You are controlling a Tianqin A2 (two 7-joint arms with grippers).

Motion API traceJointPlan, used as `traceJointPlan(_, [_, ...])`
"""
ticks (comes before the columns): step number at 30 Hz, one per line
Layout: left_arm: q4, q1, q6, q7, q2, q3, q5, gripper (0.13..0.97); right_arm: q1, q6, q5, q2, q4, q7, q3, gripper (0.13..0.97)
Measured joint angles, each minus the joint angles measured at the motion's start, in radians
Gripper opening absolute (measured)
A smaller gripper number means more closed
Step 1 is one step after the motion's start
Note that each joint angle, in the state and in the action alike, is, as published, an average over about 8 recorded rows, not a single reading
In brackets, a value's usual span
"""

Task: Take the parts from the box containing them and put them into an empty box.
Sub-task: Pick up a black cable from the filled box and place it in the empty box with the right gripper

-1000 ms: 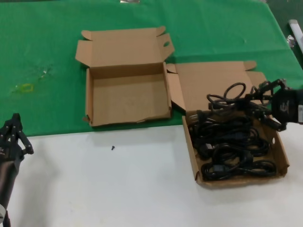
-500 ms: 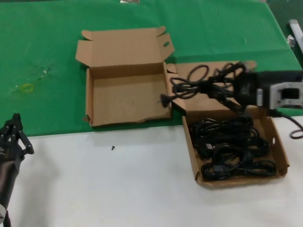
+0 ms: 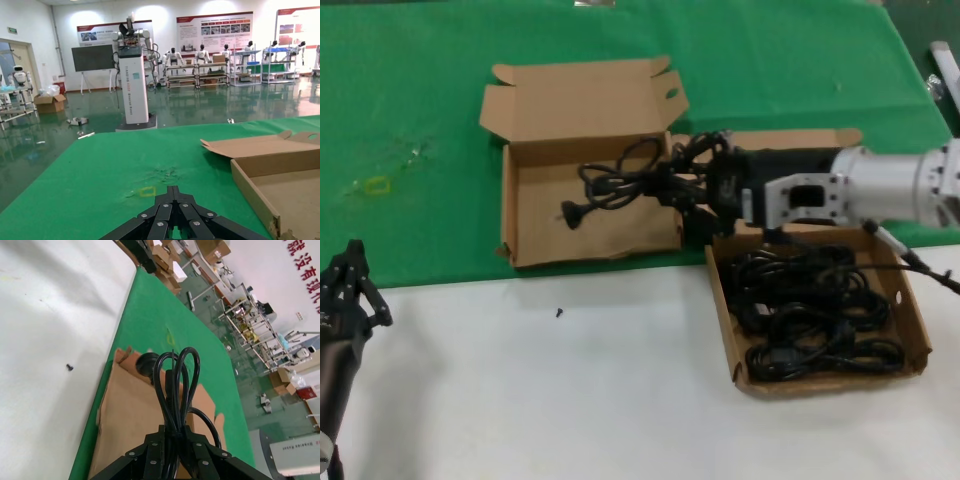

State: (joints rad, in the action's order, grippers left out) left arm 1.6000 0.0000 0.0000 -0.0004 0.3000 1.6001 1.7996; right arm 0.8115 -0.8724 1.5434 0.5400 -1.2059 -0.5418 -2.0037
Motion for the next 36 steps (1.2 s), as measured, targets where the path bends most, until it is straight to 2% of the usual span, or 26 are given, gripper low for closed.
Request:
traceJointPlan(16, [0.0, 0.0, 0.0, 0.0, 0.0, 0.0, 0.0, 0.142, 0.133, 0.07, -0.029, -0.222, 0.321, -0.169, -0.054, 0.211])
traceJointPlan(30, [0.0, 0.0, 0.0, 0.0, 0.0, 0.0, 0.0, 0.142, 0.219, 0.101, 0.008, -0.339, 0.605, -0.382, -0.018, 0.211])
traceJointPlan(36, [0.0, 0.0, 0.0, 0.0, 0.0, 0.0, 0.0, 0.142, 0.243, 0.109, 0.017, -0.369, 0.686, -0.443, -0.002, 0.221])
